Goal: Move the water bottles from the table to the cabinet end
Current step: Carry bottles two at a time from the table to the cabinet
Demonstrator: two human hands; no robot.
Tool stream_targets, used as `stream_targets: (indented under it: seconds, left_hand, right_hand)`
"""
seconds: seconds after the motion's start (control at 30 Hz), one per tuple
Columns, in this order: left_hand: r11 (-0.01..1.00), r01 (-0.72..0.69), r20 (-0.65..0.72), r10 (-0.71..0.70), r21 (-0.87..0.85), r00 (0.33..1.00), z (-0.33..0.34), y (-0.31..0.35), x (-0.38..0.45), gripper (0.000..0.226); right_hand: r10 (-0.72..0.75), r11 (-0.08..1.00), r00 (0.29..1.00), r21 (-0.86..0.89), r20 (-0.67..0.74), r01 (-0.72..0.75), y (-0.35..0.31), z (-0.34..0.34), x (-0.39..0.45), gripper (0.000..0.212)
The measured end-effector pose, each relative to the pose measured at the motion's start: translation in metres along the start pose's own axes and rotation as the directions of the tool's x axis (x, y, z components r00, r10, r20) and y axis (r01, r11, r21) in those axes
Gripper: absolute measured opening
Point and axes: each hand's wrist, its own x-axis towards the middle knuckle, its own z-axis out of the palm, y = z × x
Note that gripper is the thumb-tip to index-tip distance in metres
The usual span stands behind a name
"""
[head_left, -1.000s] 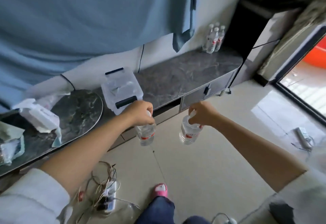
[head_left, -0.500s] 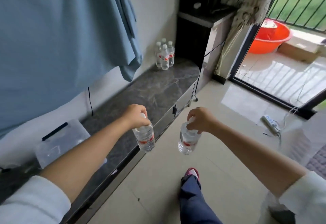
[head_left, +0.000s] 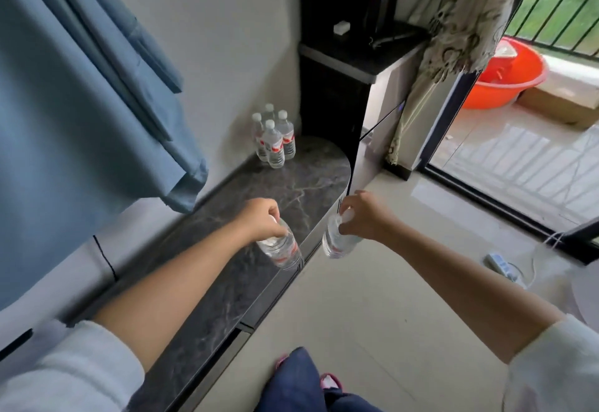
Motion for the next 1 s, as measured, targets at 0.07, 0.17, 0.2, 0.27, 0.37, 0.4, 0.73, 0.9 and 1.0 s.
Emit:
stream_targets:
  seconds: [0.07,0.17,0.2,0.27,0.37,0.4,0.73,0.9,1.0]
  left_hand:
    - [0.999,0.036,-0.021,-0.036,-0.008,0.999,-0.007,0.008,0.034,0.031]
    - [0.997,0.073,-0.021,-0.073,-0.007,0.997,-0.014,0.012,0.076,0.028]
    - [0.997,0.074,-0.019,-0.075,-0.012,0.997,-0.017,0.012,0.097,0.029]
    - [0.996,0.086,0.003,-0.086,-0.005,0.996,-0.022,0.011,0.125,0.031]
    - [0.996,0.084,0.014,-0.085,0.011,0.996,-0.031,0.011,0.174,0.033]
    - [0.996,0.082,0.022,-0.082,0.022,0.996,-0.033,0.011,0.188,0.034]
    - [0.983,0.174,-0.053,-0.177,-0.064,0.983,-0.043,0.012,0.301,0.024]
    - [0.95,0.281,-0.087,-0.294,-0.132,0.952,-0.027,0.009,0.338,0.007]
    - [0.917,0.362,-0.093,-0.38,-0.166,0.92,-0.017,0.005,0.361,0.029]
  right_hand:
    - [0.032,0.997,0.998,0.07,-0.049,-0.029,0.011,-0.013,0.036,0.032]
    - [0.096,0.981,0.99,0.179,-0.103,-0.077,0.019,-0.026,0.078,0.021]
    - [0.113,0.977,0.987,0.193,-0.113,-0.089,0.022,-0.032,0.097,0.018]
    - [0.101,0.986,0.99,0.138,-0.095,-0.088,0.023,-0.041,0.122,0.022]
    - [0.101,0.991,0.994,0.091,-0.048,-0.096,0.026,-0.055,0.169,0.021]
    - [0.109,0.99,0.994,0.089,-0.031,-0.106,0.027,-0.057,0.183,0.018]
    - [0.055,0.991,0.992,-0.129,0.116,-0.04,0.029,-0.074,0.325,0.031]
    - [-0.012,0.973,0.966,-0.222,0.259,0.071,0.028,-0.062,0.39,0.033]
    - [-0.065,0.938,0.913,-0.287,0.402,0.194,0.029,-0.054,0.429,0.033]
